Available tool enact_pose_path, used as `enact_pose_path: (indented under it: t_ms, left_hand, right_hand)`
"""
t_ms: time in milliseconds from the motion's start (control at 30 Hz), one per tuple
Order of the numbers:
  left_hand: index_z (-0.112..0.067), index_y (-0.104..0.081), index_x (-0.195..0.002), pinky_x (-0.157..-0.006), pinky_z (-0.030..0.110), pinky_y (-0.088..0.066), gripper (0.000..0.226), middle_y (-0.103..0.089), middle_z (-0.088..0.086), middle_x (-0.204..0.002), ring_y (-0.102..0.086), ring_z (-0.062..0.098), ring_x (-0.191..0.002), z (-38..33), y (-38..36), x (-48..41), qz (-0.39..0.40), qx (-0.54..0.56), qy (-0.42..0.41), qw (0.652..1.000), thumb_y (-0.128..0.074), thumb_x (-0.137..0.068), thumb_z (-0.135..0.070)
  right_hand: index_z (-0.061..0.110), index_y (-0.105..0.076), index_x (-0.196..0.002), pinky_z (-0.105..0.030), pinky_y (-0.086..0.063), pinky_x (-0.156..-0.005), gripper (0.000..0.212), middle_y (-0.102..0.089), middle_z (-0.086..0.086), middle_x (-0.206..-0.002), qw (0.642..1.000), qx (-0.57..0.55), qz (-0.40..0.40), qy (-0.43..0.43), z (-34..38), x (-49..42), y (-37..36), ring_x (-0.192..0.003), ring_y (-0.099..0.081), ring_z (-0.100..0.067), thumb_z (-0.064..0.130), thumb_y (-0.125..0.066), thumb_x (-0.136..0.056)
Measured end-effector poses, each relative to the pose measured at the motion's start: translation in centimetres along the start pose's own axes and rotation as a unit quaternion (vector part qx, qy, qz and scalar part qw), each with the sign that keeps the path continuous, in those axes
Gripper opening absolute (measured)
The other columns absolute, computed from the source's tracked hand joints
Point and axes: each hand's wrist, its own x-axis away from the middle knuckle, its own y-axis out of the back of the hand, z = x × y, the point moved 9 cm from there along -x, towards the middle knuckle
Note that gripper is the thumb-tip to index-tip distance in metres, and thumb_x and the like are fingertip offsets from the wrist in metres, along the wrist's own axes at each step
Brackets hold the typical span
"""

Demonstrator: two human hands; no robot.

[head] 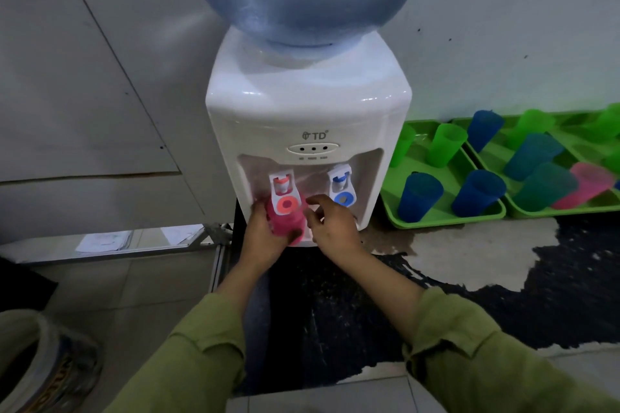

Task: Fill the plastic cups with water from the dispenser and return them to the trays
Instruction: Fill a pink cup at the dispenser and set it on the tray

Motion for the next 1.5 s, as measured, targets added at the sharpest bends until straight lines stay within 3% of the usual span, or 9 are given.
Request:
enact_pose_path:
  t_ms: [133, 433, 633, 767, 933, 1133, 1300, 1433, 1500]
  left_hand:
    - [-0.014, -0.044, -0.108, -0.075, 0.027, -0.050, 0.064, -0.064, 0.003, -0.103, -0.064, 0.016, -0.089, 0.7, 0.1, -0.7, -0.001, -0.042, 0.010, 0.999, -0.085, -0.060, -0.011]
    - [-0.004, -0.041, -0.116, -0.080, 0.027, -0.045, 0.071, -0.060, 0.004, -0.107, -0.059, 0.017, -0.095, 0.4, 0.1, -1.0, 0.011, -0.060, -0.004, 0.998, -0.085, -0.062, -0.012]
    - [-0.028, -0.046, -0.097, -0.072, 0.008, -0.045, 0.059, -0.060, -0.009, -0.096, -0.059, -0.009, -0.082, 0.1, 0.1, -0.6, 0.012, -0.007, -0.006, 1.000, -0.086, -0.060, -0.005]
    - [0.001, -0.047, -0.118, -0.073, 0.003, -0.045, 0.064, -0.061, 0.010, -0.109, -0.058, 0.004, -0.090, 0.5, -0.3, -0.7, 0.026, 0.013, 0.003, 1.000, -0.080, -0.064, 0.005]
    - [0.000, -0.048, -0.119, -0.094, 0.042, -0.050, 0.074, -0.062, 0.014, -0.115, -0.061, 0.027, -0.106, 1.2, 0.0, -0.8, 0.026, -0.046, 0.034, 0.998, -0.086, -0.059, -0.022]
    - [0.000, -0.035, -0.134, -0.097, 0.036, -0.043, 0.083, -0.052, 0.019, -0.128, -0.052, 0.032, -0.118, 1.1, 0.3, -0.7, 0.018, -0.094, 0.040, 0.995, -0.082, -0.067, -0.013]
    - [0.000, -0.034, -0.135, -0.097, 0.032, -0.042, 0.084, -0.052, 0.019, -0.129, -0.052, 0.032, -0.118, 1.0, 0.3, -0.8, 0.019, -0.102, 0.033, 0.994, -0.081, -0.068, -0.014]
    - [0.001, -0.036, -0.129, -0.073, 0.000, -0.039, 0.076, -0.054, 0.006, -0.115, -0.057, 0.015, -0.096, 0.4, -0.3, -0.8, 0.034, -0.080, 0.016, 0.996, -0.078, -0.066, 0.005]
    - [-0.003, -0.038, -0.129, -0.072, 0.006, -0.036, 0.076, -0.052, -0.001, -0.109, -0.055, 0.015, -0.098, 0.1, -0.4, -0.8, 0.036, -0.090, 0.001, 0.995, -0.080, -0.065, 0.001]
  right_hand:
    - [0.014, -0.061, -0.113, -0.034, -0.053, -0.073, 0.028, -0.071, -0.011, -0.093, 0.999, 0.010, 0.046, -0.011, 0.9, -1.6, -0.8, -0.078, -0.067, -0.027, 0.032, -0.052, -0.093]
    - [0.006, -0.059, -0.086, -0.038, -0.051, -0.072, 0.019, -0.068, -0.017, -0.089, 0.992, 0.032, 0.123, -0.022, 1.3, -1.8, -1.4, -0.068, -0.055, -0.024, 0.021, -0.051, -0.093]
    - [-0.001, -0.057, -0.081, -0.029, -0.050, -0.060, 0.024, -0.069, -0.018, -0.076, 0.988, -0.001, 0.150, -0.017, 2.8, -0.6, 0.1, -0.047, -0.058, -0.020, 0.019, -0.049, -0.090]
    - [0.006, -0.057, -0.074, -0.026, -0.045, -0.059, 0.020, -0.070, -0.019, -0.077, 0.984, -0.043, 0.169, -0.047, 3.3, -0.6, 0.9, -0.047, -0.056, -0.018, 0.020, -0.051, -0.088]
    - [0.011, -0.057, -0.072, -0.024, -0.037, -0.046, 0.021, -0.068, -0.018, -0.071, 0.974, -0.102, 0.180, -0.096, 3.2, -0.5, 1.3, -0.048, -0.053, -0.021, 0.021, -0.050, -0.089]
    - [-0.008, -0.064, -0.093, -0.018, -0.032, -0.039, 0.028, -0.060, -0.002, -0.056, 0.963, -0.191, 0.150, -0.118, 4.3, -0.9, 2.6, -0.036, -0.046, -0.010, 0.014, -0.048, -0.088]
    - [0.005, -0.062, -0.079, -0.019, -0.037, -0.039, 0.023, -0.061, -0.003, -0.059, 0.970, -0.191, 0.119, -0.092, 3.9, -0.7, 3.5, -0.040, -0.051, -0.013, 0.016, -0.046, -0.092]
    - [0.010, -0.061, -0.079, -0.023, -0.044, -0.046, 0.019, -0.063, -0.004, -0.062, 0.983, -0.147, 0.031, -0.110, 0.9, -0.9, 5.5, -0.048, -0.056, -0.015, 0.018, -0.050, -0.092]
    - [0.013, -0.061, -0.077, -0.030, -0.049, -0.059, 0.020, -0.066, -0.006, -0.068, 0.987, -0.103, -0.021, -0.122, -0.6, -0.9, 6.8, -0.059, -0.061, -0.018, 0.026, -0.055, -0.091]
